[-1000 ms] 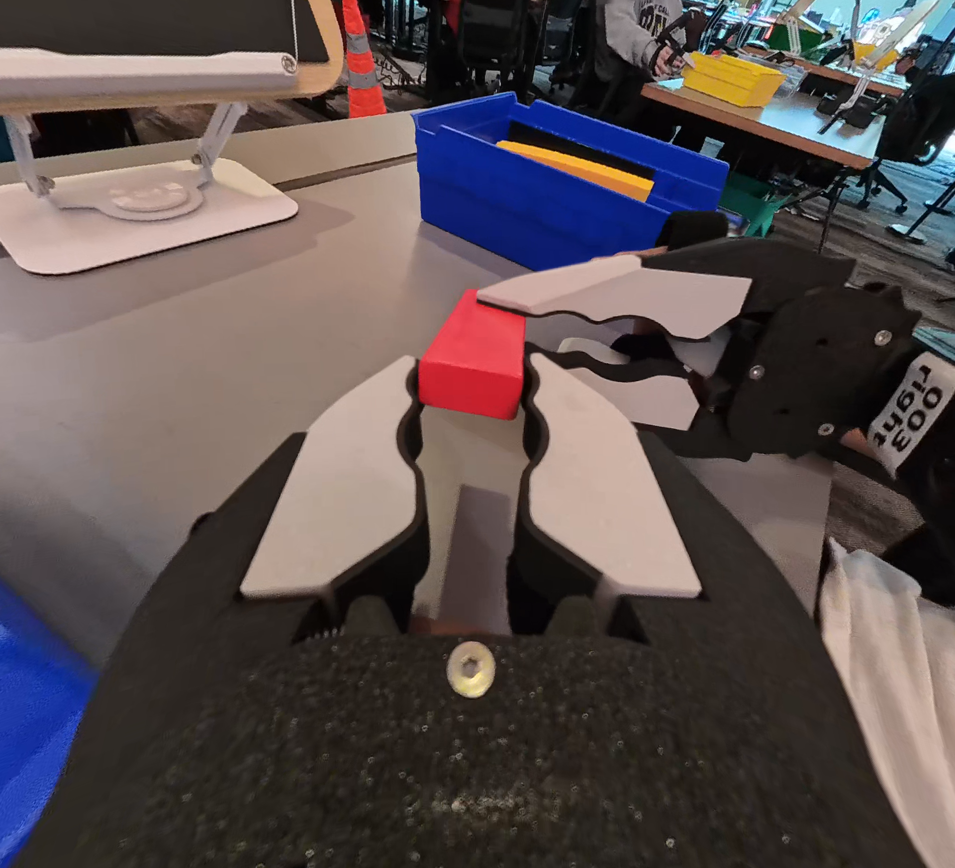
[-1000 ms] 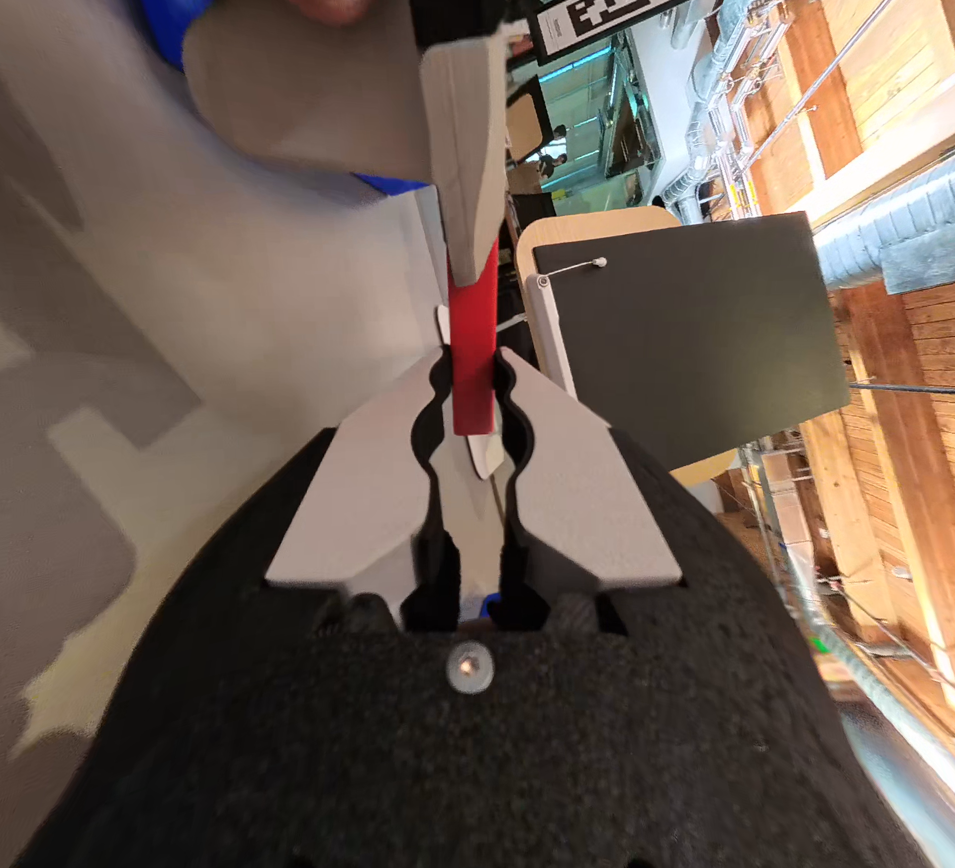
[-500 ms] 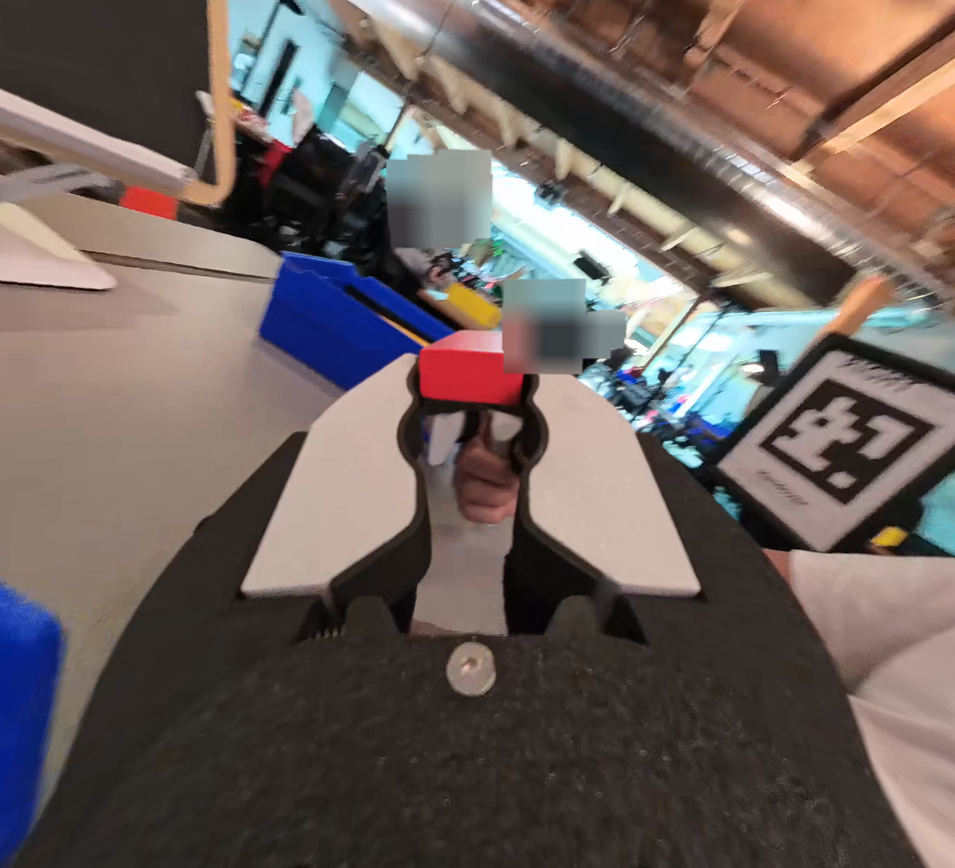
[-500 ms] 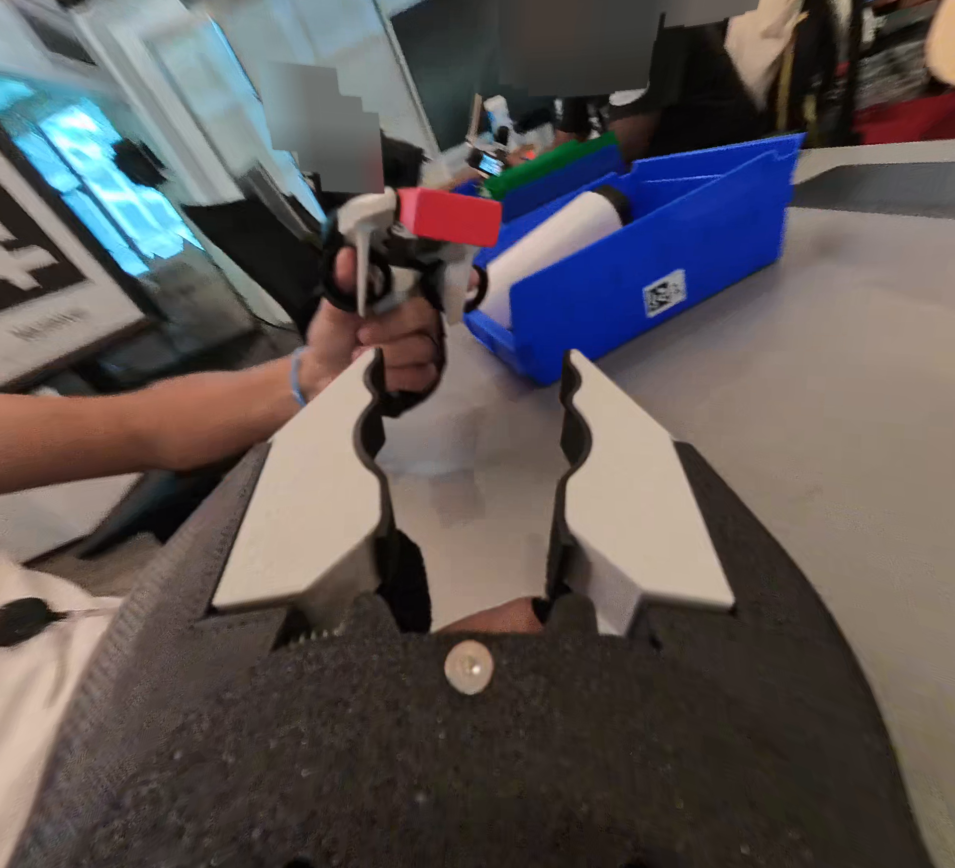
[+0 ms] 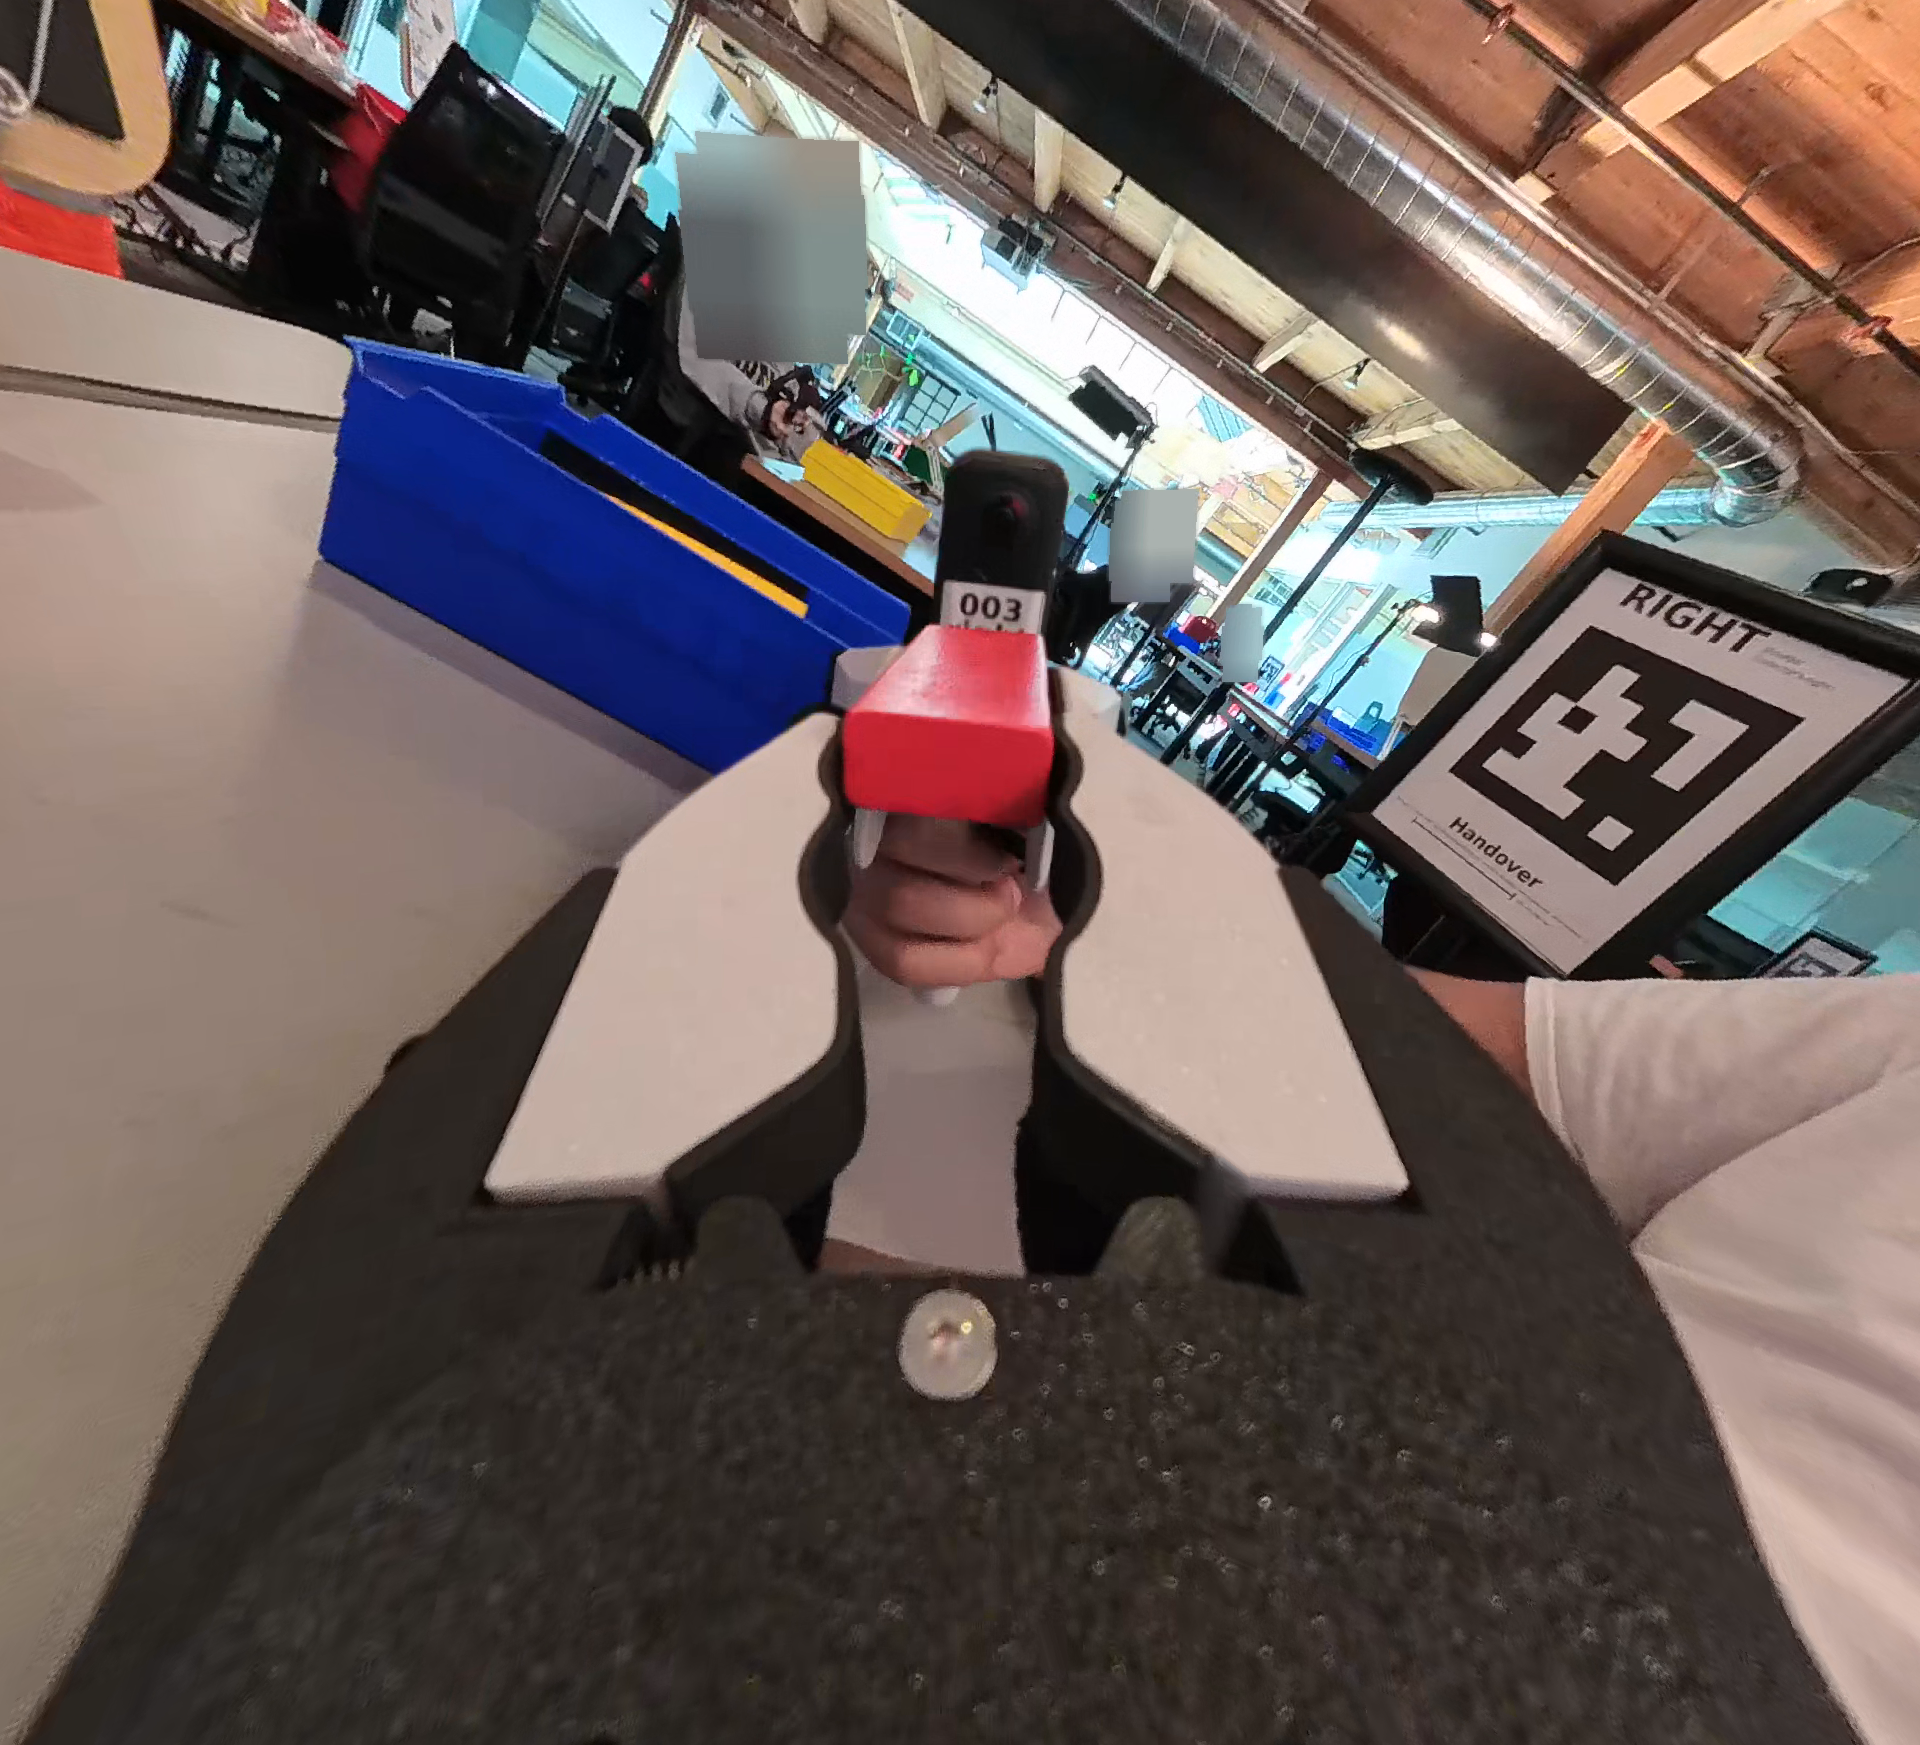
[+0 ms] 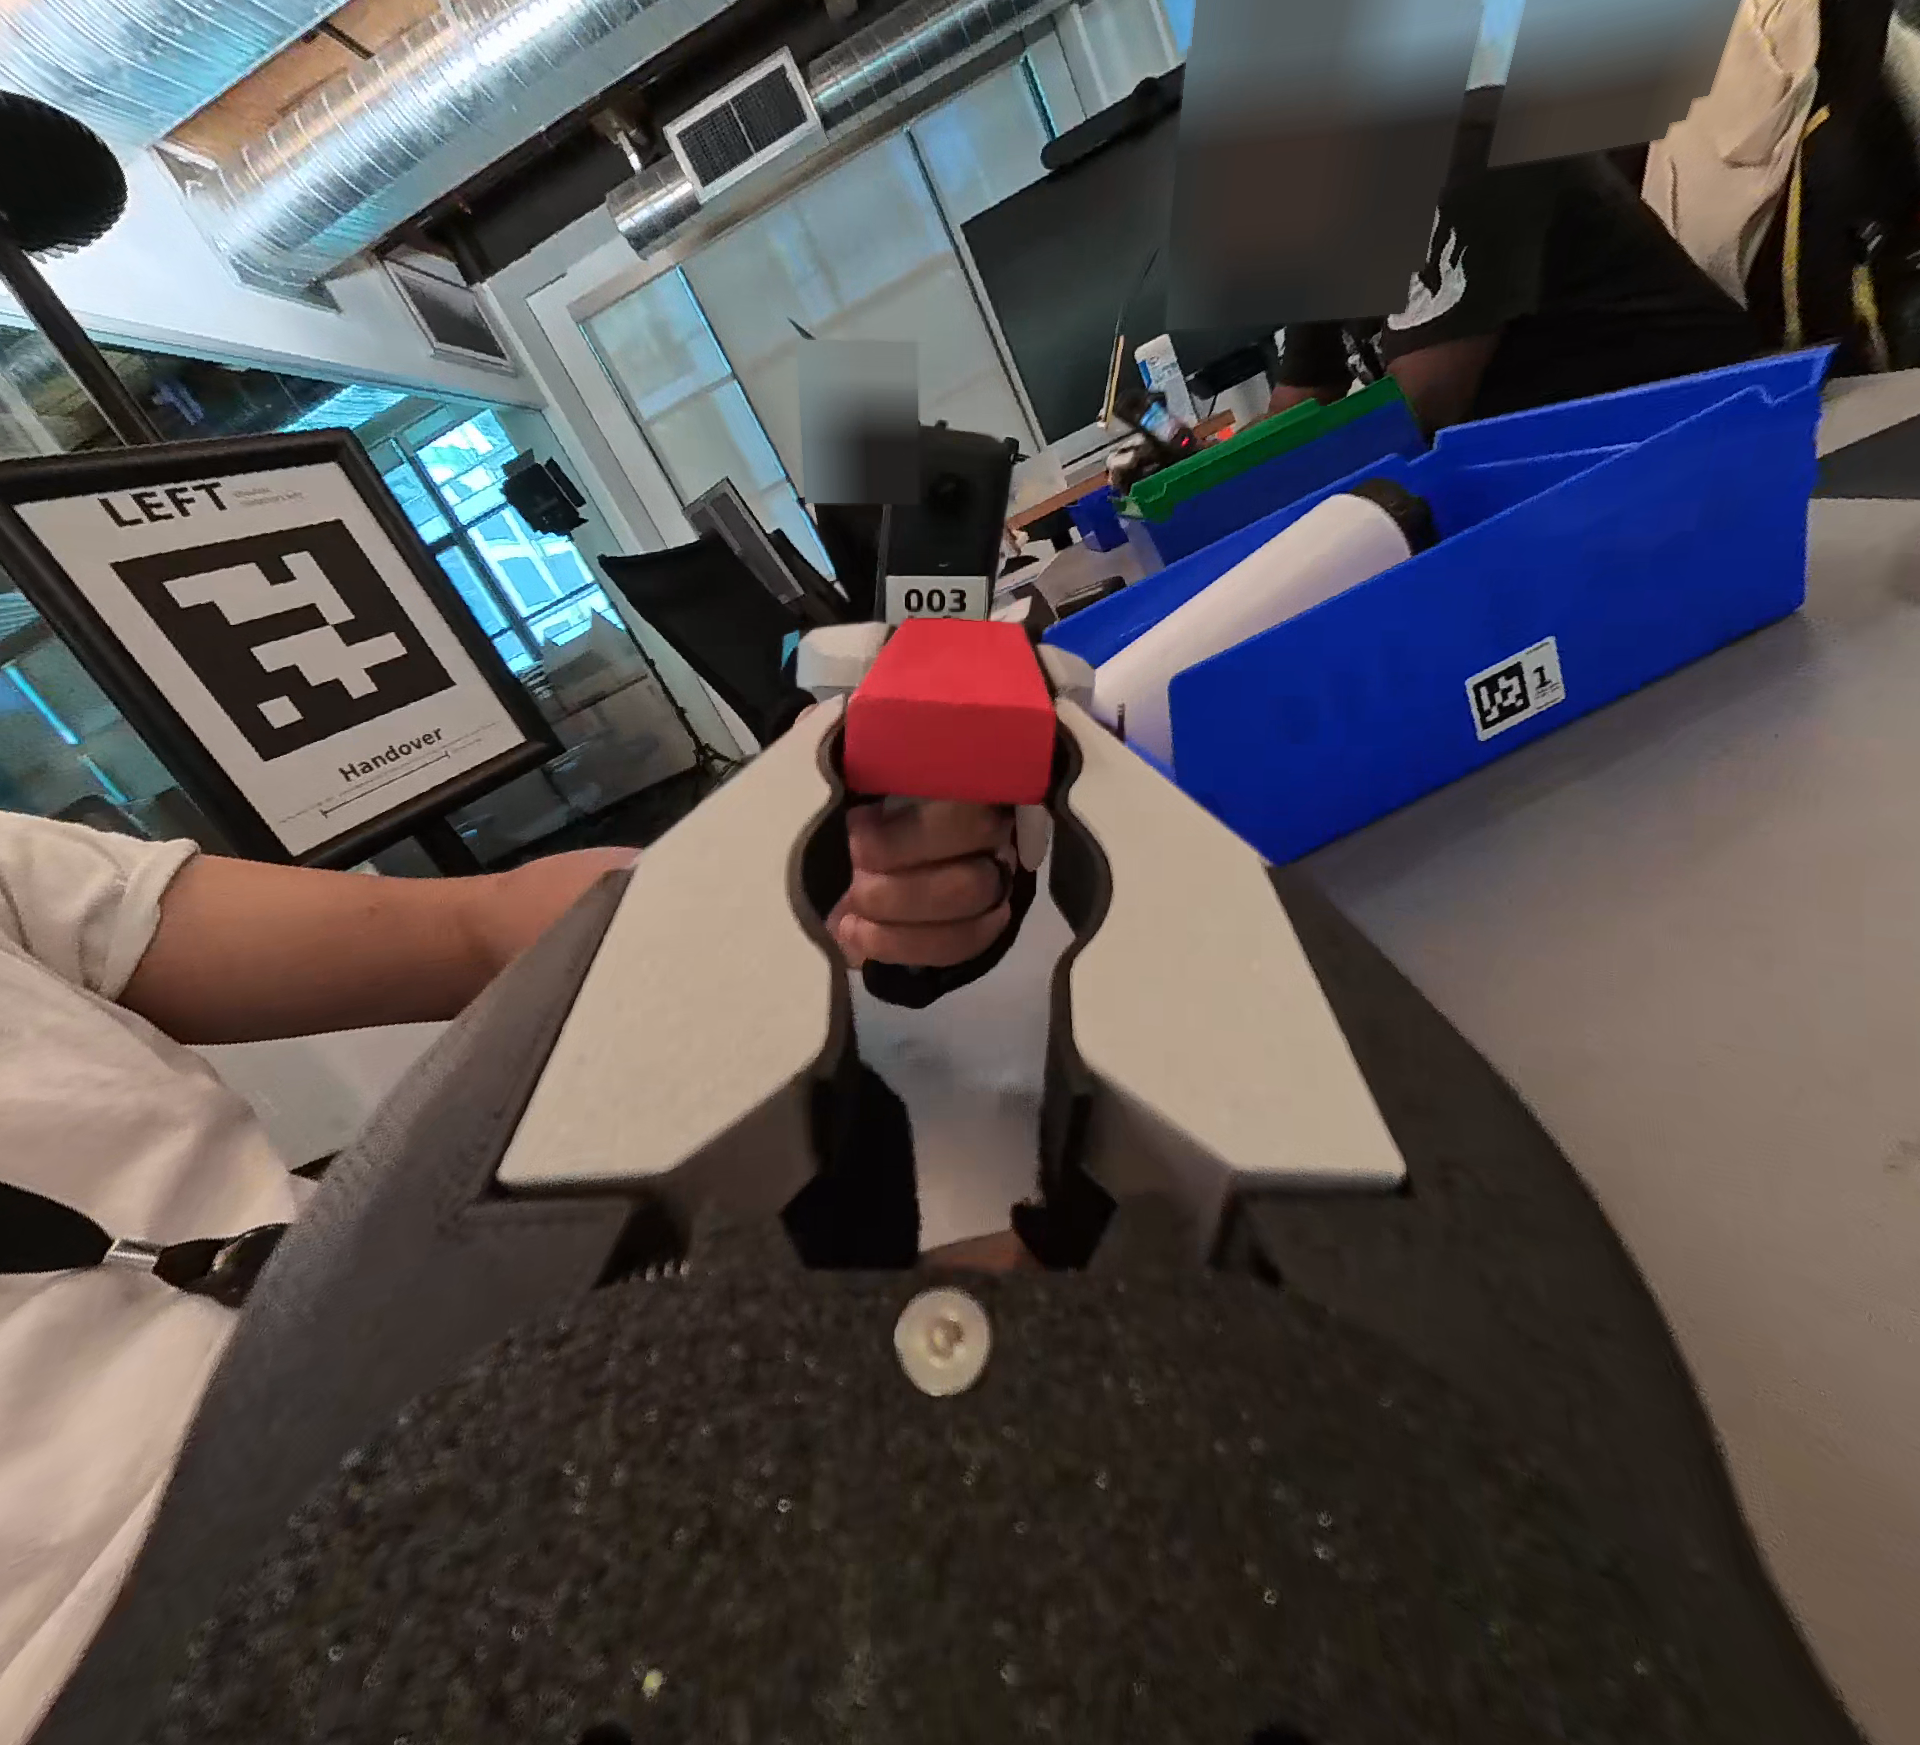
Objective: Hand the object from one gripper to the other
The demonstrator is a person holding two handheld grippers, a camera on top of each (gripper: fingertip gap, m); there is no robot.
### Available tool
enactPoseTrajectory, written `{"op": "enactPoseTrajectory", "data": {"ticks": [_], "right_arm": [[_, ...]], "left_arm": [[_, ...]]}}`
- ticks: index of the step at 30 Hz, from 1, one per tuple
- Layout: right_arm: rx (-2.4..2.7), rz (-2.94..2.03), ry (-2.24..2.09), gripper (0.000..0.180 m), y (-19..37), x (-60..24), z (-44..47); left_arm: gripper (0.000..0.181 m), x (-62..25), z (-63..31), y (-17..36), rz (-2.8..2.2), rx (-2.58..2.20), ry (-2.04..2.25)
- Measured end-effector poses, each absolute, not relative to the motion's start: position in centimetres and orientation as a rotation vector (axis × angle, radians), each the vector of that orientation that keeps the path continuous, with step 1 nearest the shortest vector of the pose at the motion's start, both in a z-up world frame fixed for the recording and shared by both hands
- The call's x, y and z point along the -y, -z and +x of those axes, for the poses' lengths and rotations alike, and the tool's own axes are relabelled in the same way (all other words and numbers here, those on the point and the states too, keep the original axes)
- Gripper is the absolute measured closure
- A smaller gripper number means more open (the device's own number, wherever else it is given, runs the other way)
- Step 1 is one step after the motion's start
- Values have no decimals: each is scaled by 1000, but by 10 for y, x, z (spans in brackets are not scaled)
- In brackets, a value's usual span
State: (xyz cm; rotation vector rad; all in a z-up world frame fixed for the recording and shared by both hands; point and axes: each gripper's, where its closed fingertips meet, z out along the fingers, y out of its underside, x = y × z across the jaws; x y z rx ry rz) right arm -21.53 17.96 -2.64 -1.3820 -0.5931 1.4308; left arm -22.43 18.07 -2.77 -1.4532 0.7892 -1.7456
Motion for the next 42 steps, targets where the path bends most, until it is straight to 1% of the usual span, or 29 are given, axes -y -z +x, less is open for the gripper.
{"op": "enactPoseTrajectory", "data": {"ticks": [4, 5, 7, 9, 11, 13, 15, 17, 19, 22, 26, 30, 32, 36, 40, 42], "right_arm": [[610, -1405, -1381, 146, 31, -185, -213], [607, -1406, -1337, 146, 31, -188, -211], [600, -1424, -1234, 146, 33, -195, -205], [630, -1479, -1002, 146, 45, -208, -195], [717, -1513, -647, 146, 57, -220, -185], [791, -1520, -338, 146, 65, -228, -181], [839, -1483, -133, 146, 65, -228, -185], [916, -1401, 25, 146, 60, -221, -199], [1008, -1306, 182, 146, 60, -212, -214], [1094, -1214, 305, 146, 64, -202, -230], [1114, -1163, 305, 146, 60, -193, -240], [1136, -1150, 316, 146, 63, -192, -241], [1154, -1139, 317, 146, 66, -191, -242], [1124, -1122, 327, 146, 71, -194, -242], [1125, -1205, 381, 124, 86, -204, -236], [1116, -1252, 401, 123, 93, -211, -229]], "left_arm": [[144, -186, -226, 40, -1504, -841, 1622], [141, -190, -228, 43, -1512, -860, 1548], [127, -202, -234, 49, -1521, -904, 1333], [119, -214, -242, 56, -1535, -976, 1066], [111, -222, -247, 60, -1610, -991, 924], [103, -224, -247, 61, -1753, -921, 973], [95, -220, -241, 60, -1844, -874, 1036], [75, -216, -236, 63, -1863, -905, 966], [62, -214, -230, 66, -1850, -975, 855], [54, -204, -222, 66, -1834, -1044, 854], [52, -202, -220, 75, -1867, -1071, 850], [61, -199, -219, 84, -1903, -1102, 858], [72, -195, -218, 86, -1896, -1149, 857], [72, -197, -220, 92, -1909, -1200, 807], [72, -216, -231, 88, -1885, -1112, 815], [72, -232, -243, 82, -1840, -1044, 790]]}}
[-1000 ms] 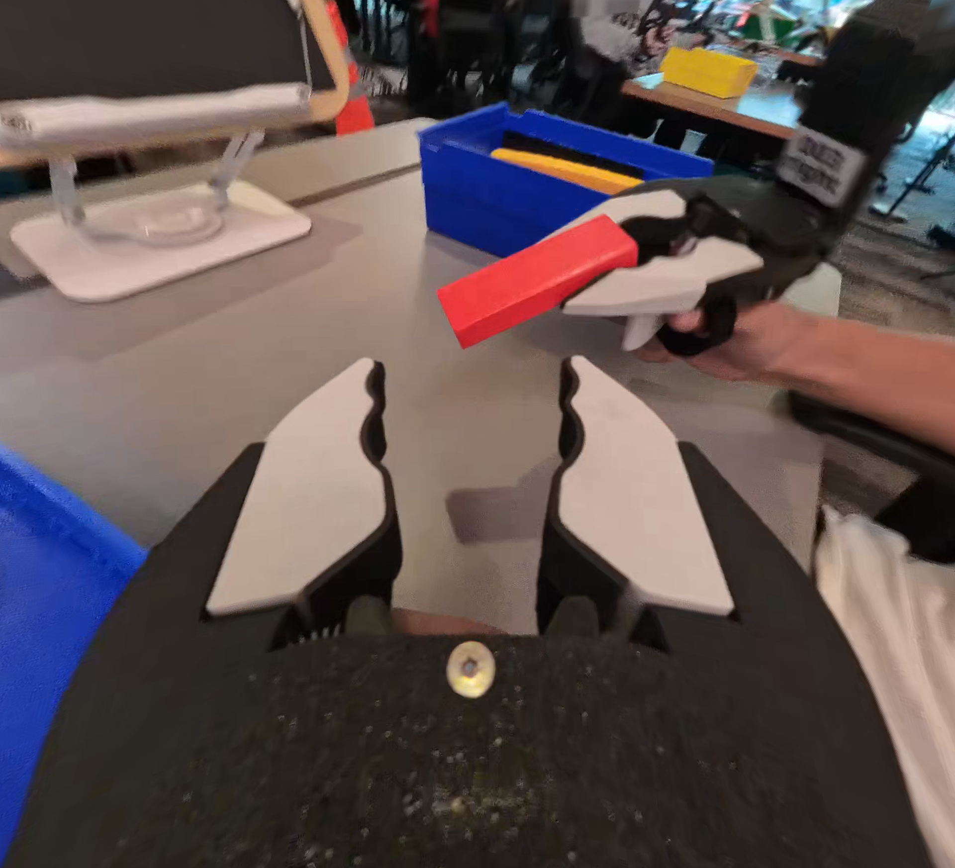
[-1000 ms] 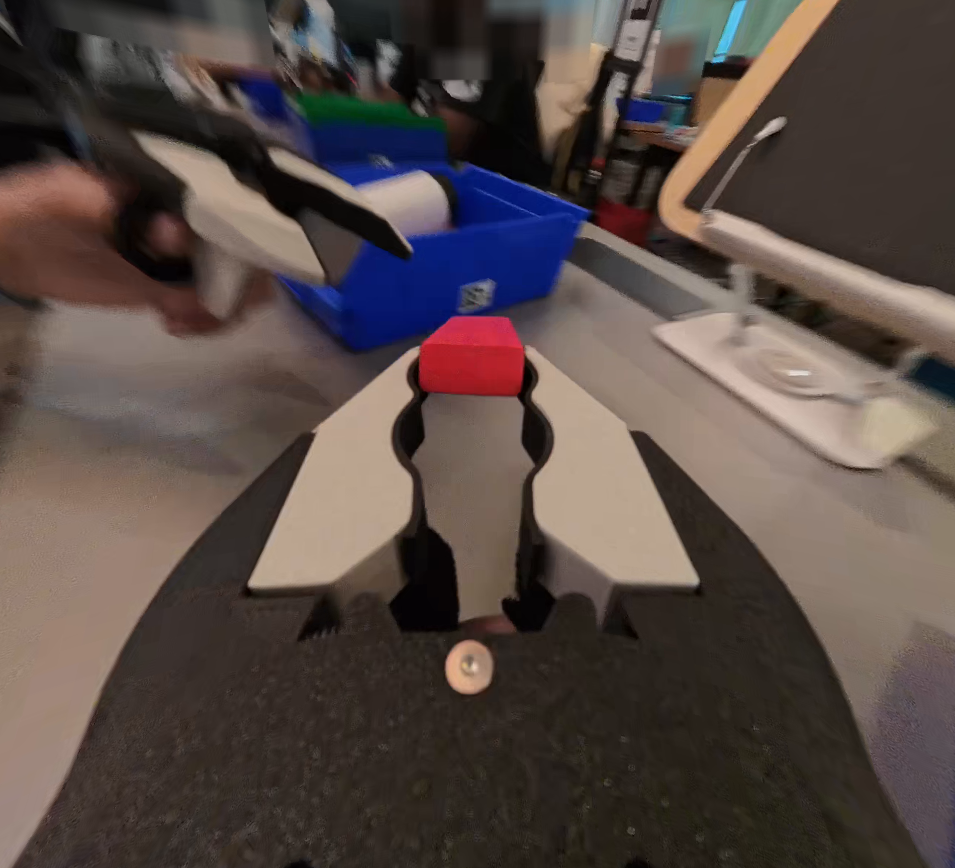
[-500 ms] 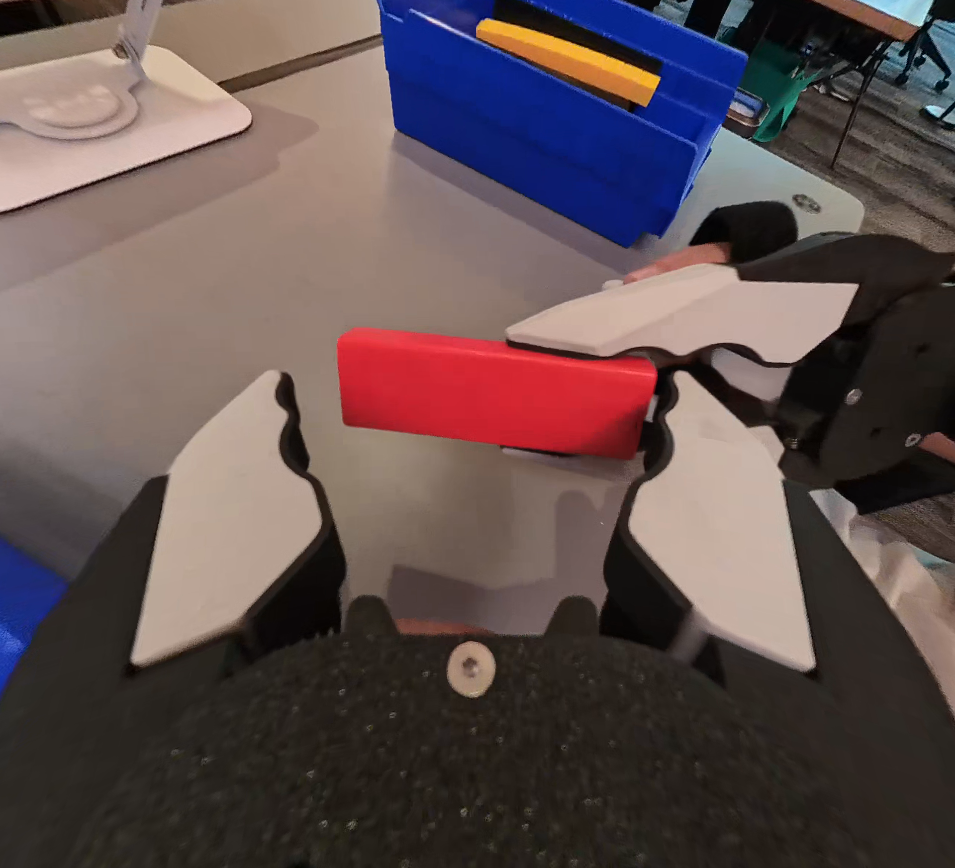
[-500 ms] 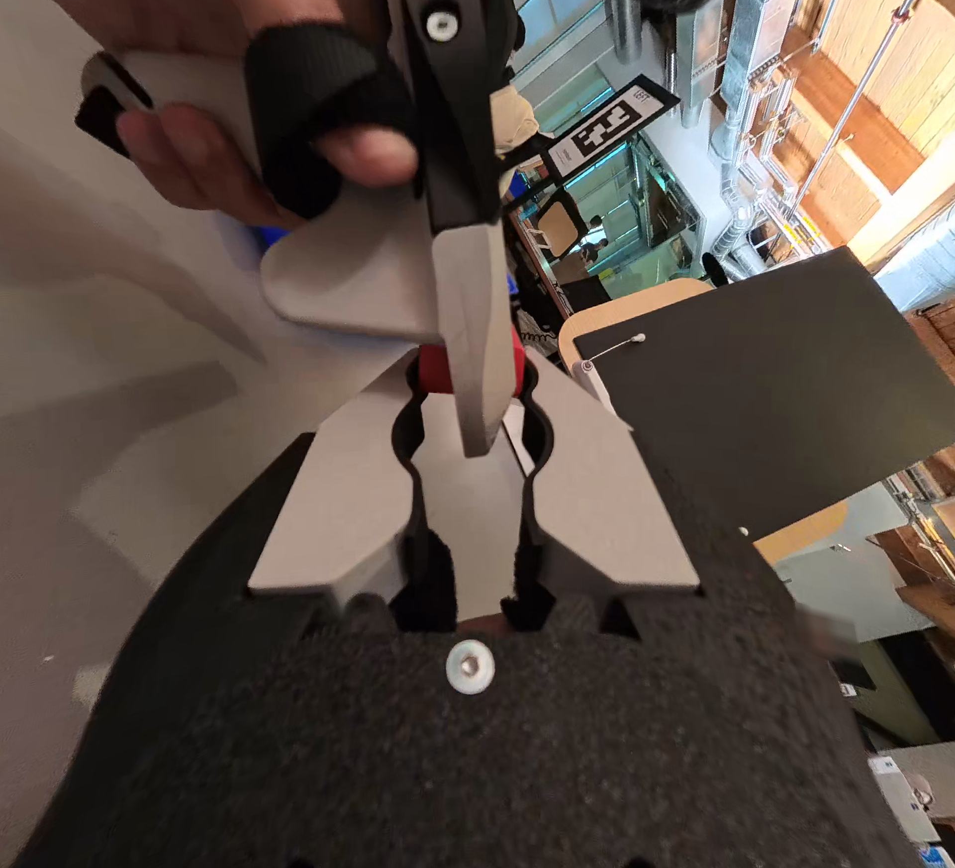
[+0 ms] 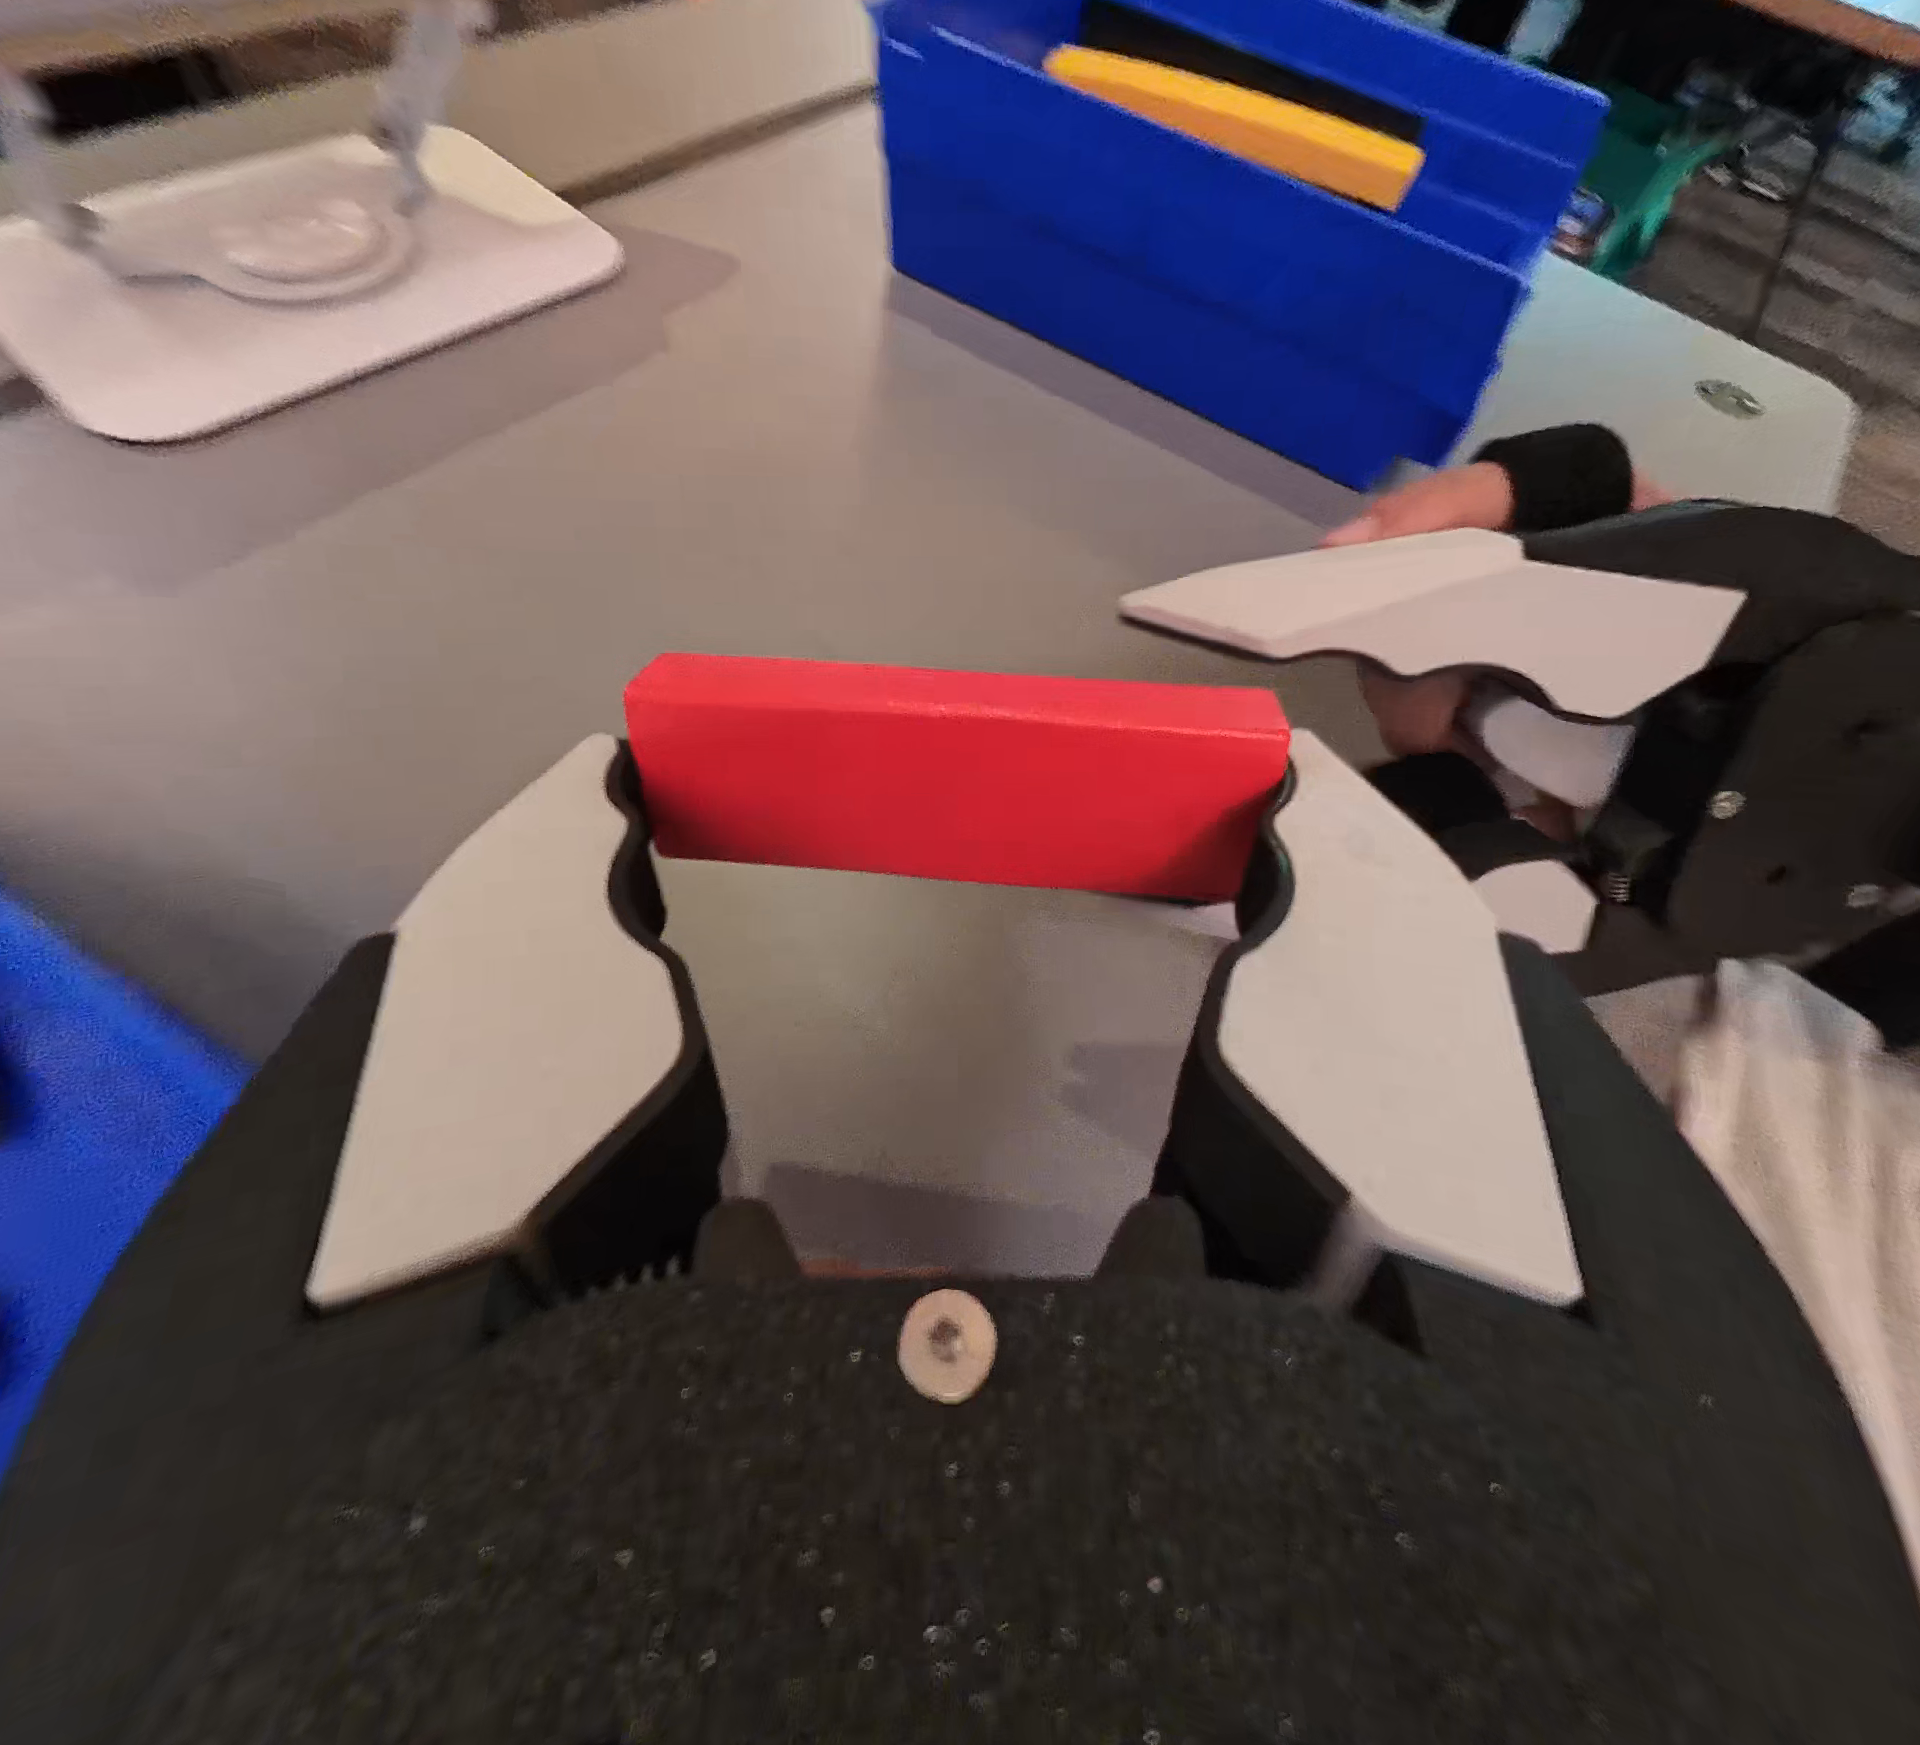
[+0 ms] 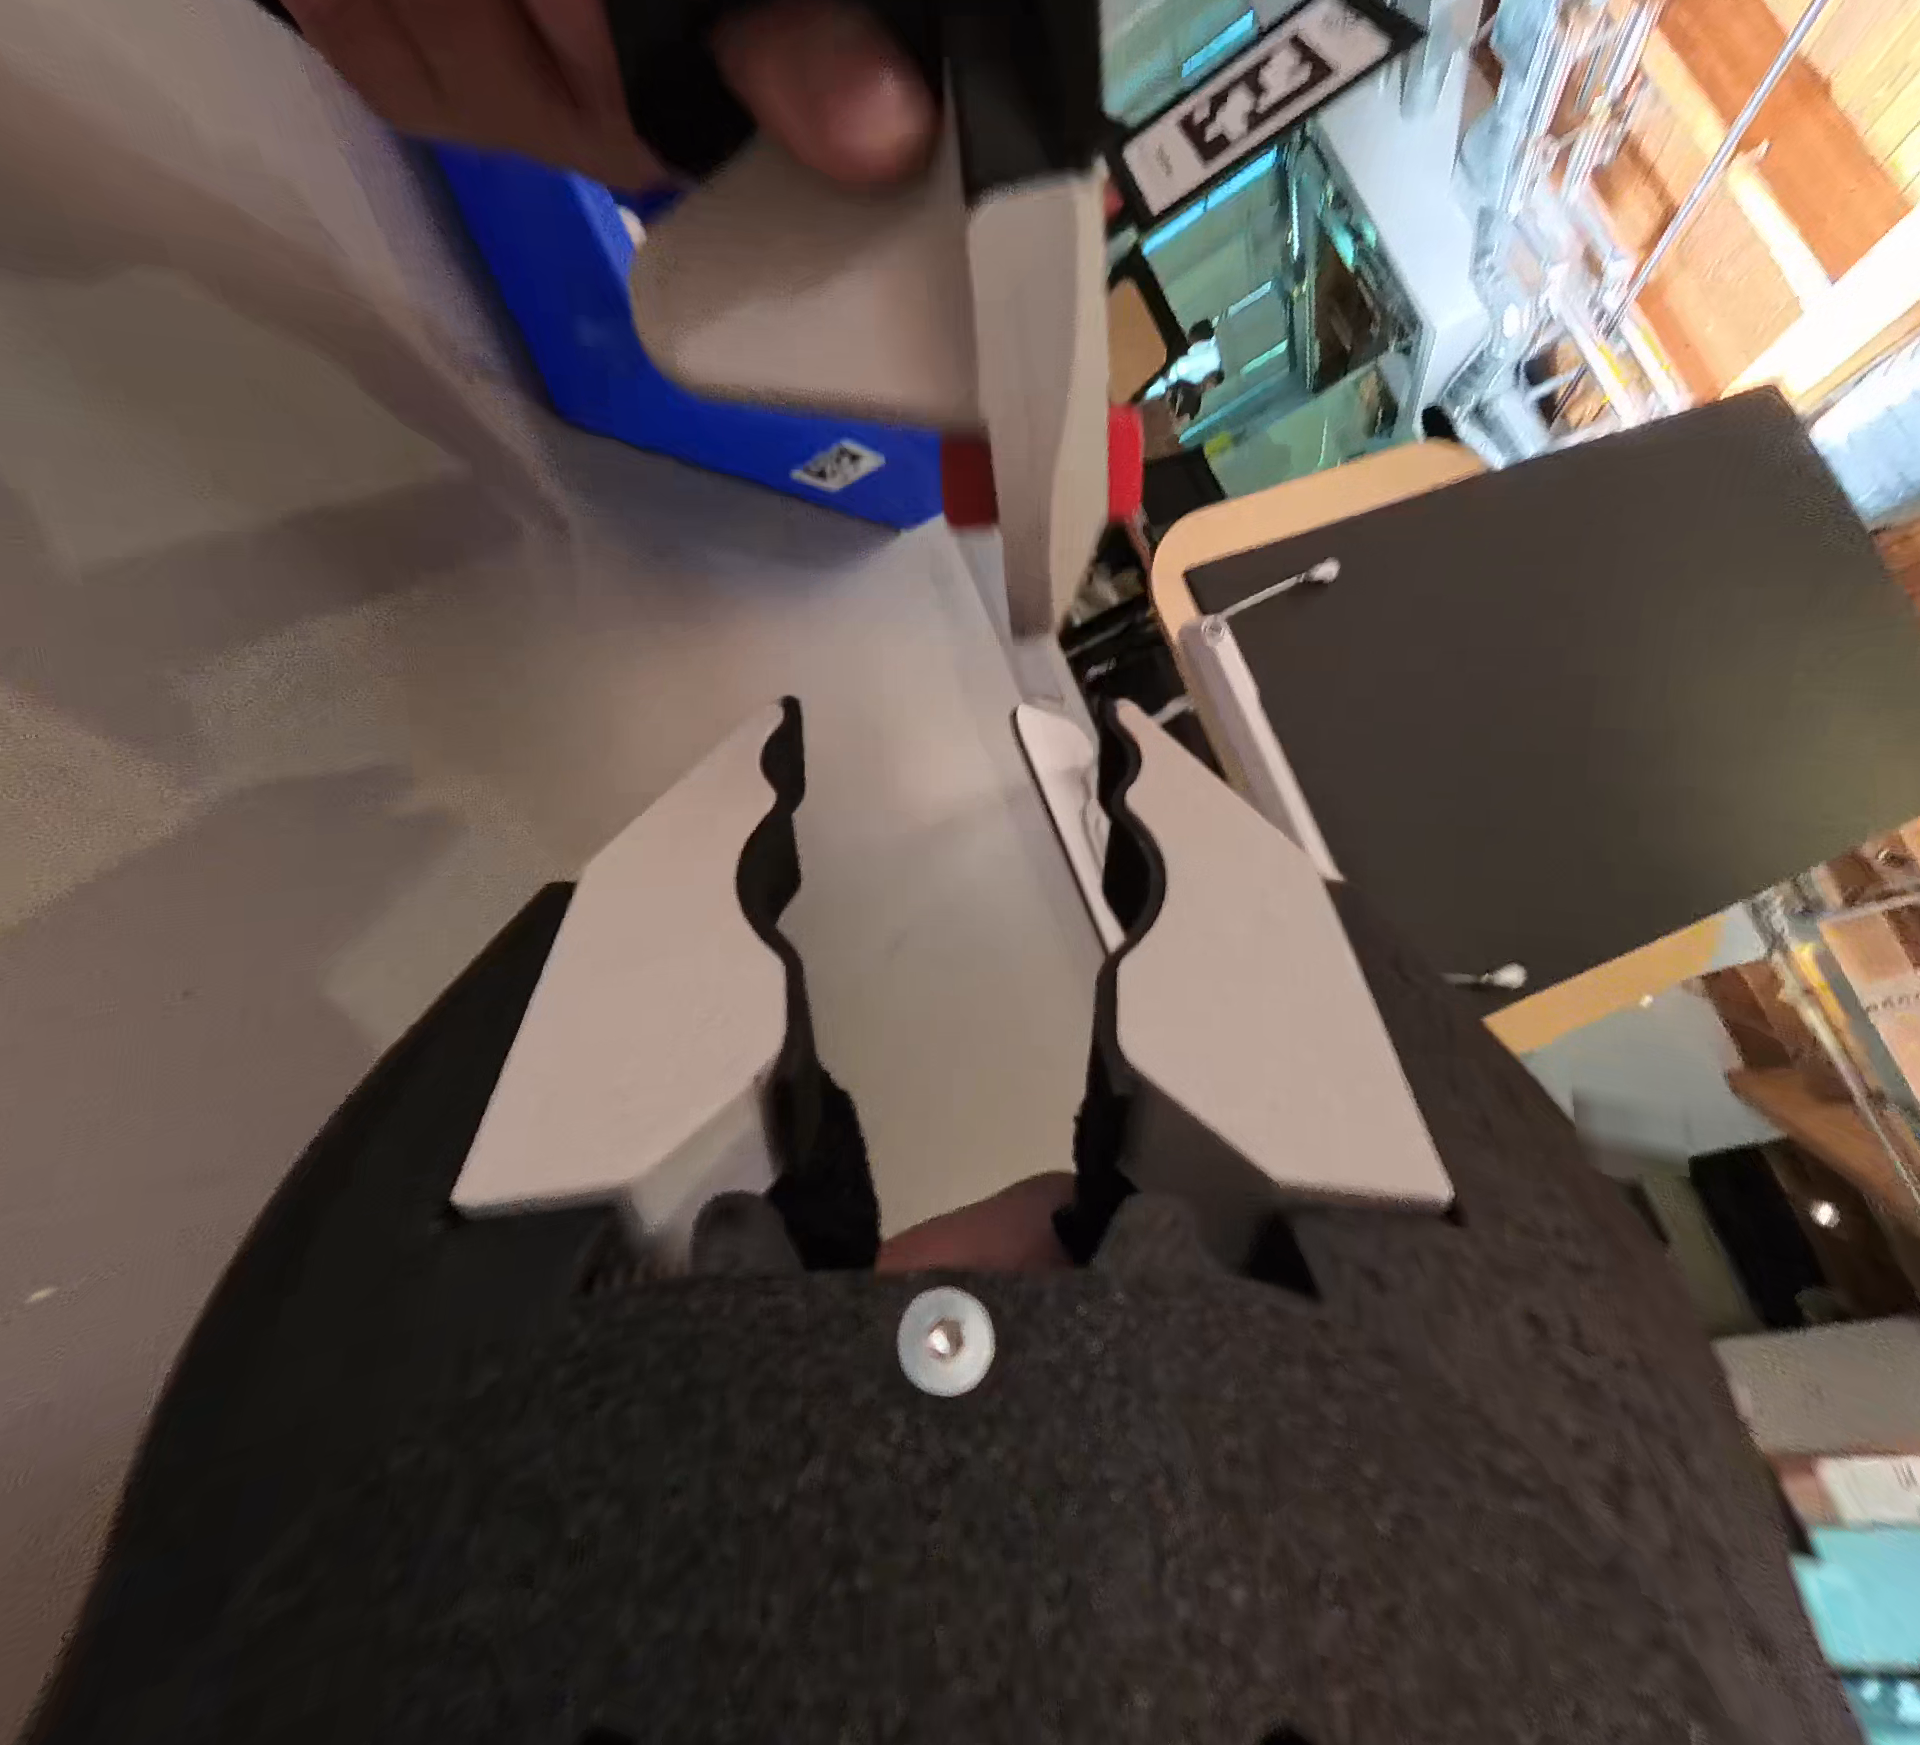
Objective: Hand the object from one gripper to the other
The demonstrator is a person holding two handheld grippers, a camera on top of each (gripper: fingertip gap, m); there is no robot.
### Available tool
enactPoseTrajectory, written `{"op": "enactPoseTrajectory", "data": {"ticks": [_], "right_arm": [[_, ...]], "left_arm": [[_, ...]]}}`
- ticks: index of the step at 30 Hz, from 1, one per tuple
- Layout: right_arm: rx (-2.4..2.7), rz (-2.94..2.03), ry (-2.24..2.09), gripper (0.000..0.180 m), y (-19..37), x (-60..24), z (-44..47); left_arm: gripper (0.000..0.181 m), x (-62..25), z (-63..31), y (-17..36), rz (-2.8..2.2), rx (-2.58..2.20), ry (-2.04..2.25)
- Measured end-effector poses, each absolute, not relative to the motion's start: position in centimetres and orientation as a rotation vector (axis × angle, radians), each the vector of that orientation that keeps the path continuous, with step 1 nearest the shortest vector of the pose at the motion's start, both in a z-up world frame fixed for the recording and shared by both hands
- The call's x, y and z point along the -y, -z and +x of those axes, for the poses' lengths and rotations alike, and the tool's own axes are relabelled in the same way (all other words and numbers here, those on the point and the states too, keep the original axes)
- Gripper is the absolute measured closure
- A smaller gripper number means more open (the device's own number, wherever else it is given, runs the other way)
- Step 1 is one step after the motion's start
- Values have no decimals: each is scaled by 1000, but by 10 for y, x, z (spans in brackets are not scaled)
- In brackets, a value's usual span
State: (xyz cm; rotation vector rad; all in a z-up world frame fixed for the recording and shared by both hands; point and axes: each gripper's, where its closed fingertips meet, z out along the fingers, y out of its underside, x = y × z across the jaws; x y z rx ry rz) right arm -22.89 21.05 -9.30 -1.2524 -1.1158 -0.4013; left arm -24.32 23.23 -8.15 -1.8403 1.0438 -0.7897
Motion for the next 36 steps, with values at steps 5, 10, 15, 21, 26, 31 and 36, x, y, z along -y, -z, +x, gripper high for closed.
{"op": "enactPoseTrajectory", "data": {"ticks": [5, 10, 15, 21, 26, 31, 36], "right_arm": [[969, -1513, 53, 123, 104, -224, -214], [769, -1591, -835, 130, 75, -195, -226], [792, -1677, -1065, 130, 86, -182, -239], [802, -1743, -873, 160, 106, -194, -246], [832, -1754, -926, 164, 104, -193, -243], [775, -1774, -901, 164, 105, -211, -214], [604, -1641, -1115, 165, 71, -217, -183]], "left_arm": [[72, -256, -268, 71, -1603, -1094, 386], [72, -235, -250, 63, -1358, -1267, 95], [72, -233, -244, 82, -1102, -1423, -430], [72, -225, -230, 90, -1065, -1418, -528], [73, -223, -229, 87, -1093, -1382, -496], [91, -220, -230, 92, -1232, -1353, -336], [130, -213, -232, 68, -1408, -1090, 208]]}}
